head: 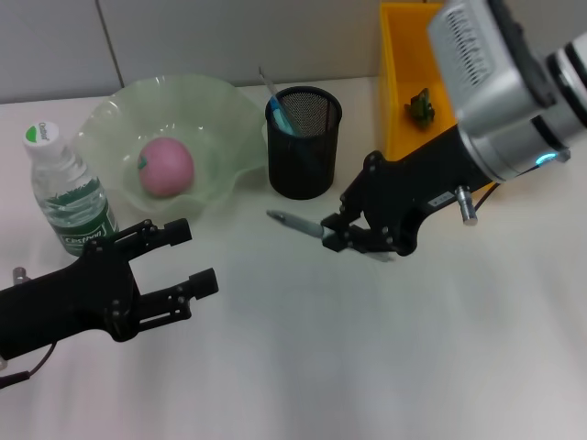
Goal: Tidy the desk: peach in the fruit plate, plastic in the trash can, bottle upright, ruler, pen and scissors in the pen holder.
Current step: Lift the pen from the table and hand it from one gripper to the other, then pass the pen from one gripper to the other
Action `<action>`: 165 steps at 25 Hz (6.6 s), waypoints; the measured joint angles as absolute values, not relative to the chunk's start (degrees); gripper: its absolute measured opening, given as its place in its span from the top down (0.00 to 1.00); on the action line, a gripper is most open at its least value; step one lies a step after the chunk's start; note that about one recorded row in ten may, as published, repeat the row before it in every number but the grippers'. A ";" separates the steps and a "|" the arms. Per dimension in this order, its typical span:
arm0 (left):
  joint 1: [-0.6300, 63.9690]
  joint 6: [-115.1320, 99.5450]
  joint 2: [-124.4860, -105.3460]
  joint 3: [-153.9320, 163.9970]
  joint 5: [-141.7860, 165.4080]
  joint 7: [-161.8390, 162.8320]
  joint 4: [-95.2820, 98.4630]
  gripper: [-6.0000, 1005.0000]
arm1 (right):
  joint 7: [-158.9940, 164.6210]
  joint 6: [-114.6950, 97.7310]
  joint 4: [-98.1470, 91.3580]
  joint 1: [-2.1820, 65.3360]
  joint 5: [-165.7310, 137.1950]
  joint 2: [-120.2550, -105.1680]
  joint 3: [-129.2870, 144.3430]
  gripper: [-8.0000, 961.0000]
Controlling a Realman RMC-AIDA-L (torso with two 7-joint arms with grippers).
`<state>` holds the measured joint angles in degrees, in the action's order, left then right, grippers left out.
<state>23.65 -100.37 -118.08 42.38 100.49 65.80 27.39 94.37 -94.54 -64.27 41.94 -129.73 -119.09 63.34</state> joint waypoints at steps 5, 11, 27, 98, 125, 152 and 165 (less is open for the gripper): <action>23.74 -100.38 -118.35 42.36 97.60 65.50 26.55 0.19 | 92.25 -94.24 -63.16 36.97 -119.16 -119.08 60.73 0.86; 23.78 -100.37 -118.42 42.58 93.52 65.38 24.29 0.19 | 88.49 -93.47 -58.18 31.53 -106.26 -119.21 60.55 0.86; 28.74 -101.90 -118.86 42.38 91.49 60.16 14.29 0.19 | 78.85 -91.65 -41.33 34.01 -97.39 -119.24 60.63 0.86; 30.94 -99.42 -118.82 42.53 90.16 57.13 12.74 0.85 | 76.30 -88.92 -34.50 37.79 -95.16 -119.35 61.17 0.72; 29.61 -103.03 -118.95 42.01 79.24 58.13 7.85 0.85 | 60.41 -89.72 -28.51 28.57 -83.14 -119.43 60.75 0.17; 30.72 -104.17 -119.15 38.05 66.89 75.86 -1.66 0.85 | 12.37 -98.16 -0.25 33.23 -66.42 -119.88 59.62 0.17; 32.11 -103.94 -119.18 36.11 67.08 78.93 -6.06 0.85 | 4.22 -99.67 4.56 36.31 -66.46 -119.88 56.59 0.17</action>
